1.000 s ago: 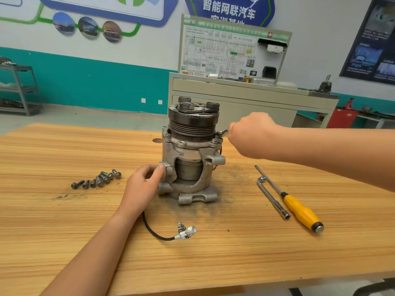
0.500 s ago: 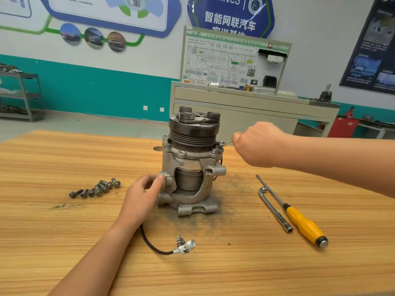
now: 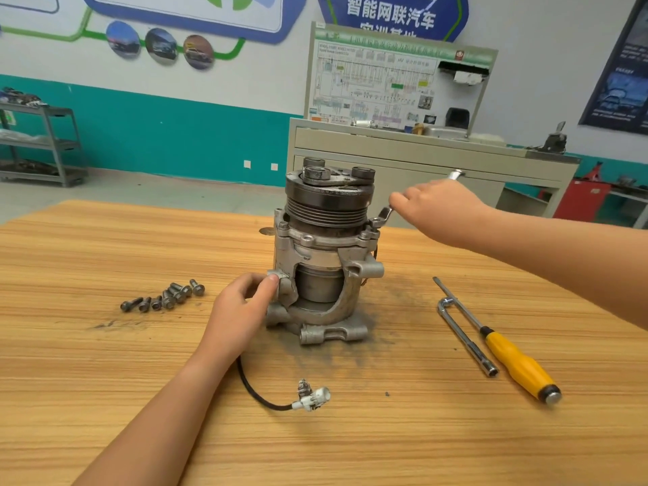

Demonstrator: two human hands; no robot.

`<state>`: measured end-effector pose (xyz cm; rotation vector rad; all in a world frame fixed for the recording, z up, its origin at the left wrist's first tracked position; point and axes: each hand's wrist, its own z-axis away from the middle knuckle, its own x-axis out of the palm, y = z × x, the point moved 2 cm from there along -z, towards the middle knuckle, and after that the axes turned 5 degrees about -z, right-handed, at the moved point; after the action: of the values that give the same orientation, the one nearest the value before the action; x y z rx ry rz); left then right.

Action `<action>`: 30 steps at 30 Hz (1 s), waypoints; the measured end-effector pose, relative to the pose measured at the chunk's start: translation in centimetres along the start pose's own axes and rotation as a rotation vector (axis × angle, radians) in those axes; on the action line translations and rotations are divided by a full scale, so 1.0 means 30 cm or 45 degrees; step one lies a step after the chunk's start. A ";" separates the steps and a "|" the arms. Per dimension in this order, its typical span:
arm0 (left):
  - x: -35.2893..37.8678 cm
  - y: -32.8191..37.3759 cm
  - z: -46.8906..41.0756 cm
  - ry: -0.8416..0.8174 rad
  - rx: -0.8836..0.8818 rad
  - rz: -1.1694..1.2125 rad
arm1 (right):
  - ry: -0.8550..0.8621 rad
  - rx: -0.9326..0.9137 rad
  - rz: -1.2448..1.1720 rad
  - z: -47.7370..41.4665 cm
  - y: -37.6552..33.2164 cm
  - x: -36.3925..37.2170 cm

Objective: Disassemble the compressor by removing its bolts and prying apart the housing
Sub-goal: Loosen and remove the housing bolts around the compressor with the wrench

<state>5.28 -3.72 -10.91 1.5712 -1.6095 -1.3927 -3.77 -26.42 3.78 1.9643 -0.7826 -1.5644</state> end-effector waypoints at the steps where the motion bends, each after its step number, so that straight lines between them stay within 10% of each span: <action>1: 0.000 -0.001 -0.002 -0.004 0.002 -0.002 | 0.053 -0.038 -0.005 -0.011 0.001 0.015; 8: 0.021 -0.005 -0.001 0.019 -0.008 0.034 | 0.334 -0.095 -0.133 -0.044 -0.011 0.049; 14: 0.013 -0.005 0.000 0.050 0.001 0.020 | 0.435 0.459 -0.583 0.057 -0.051 0.048; 30: 0.012 0.008 0.021 0.085 0.026 0.080 | -0.078 0.397 -0.281 0.130 -0.117 -0.140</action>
<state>4.56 -3.88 -11.02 1.5484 -1.6245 -1.2811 -7.87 -21.11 3.39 2.3014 -0.9059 -1.7201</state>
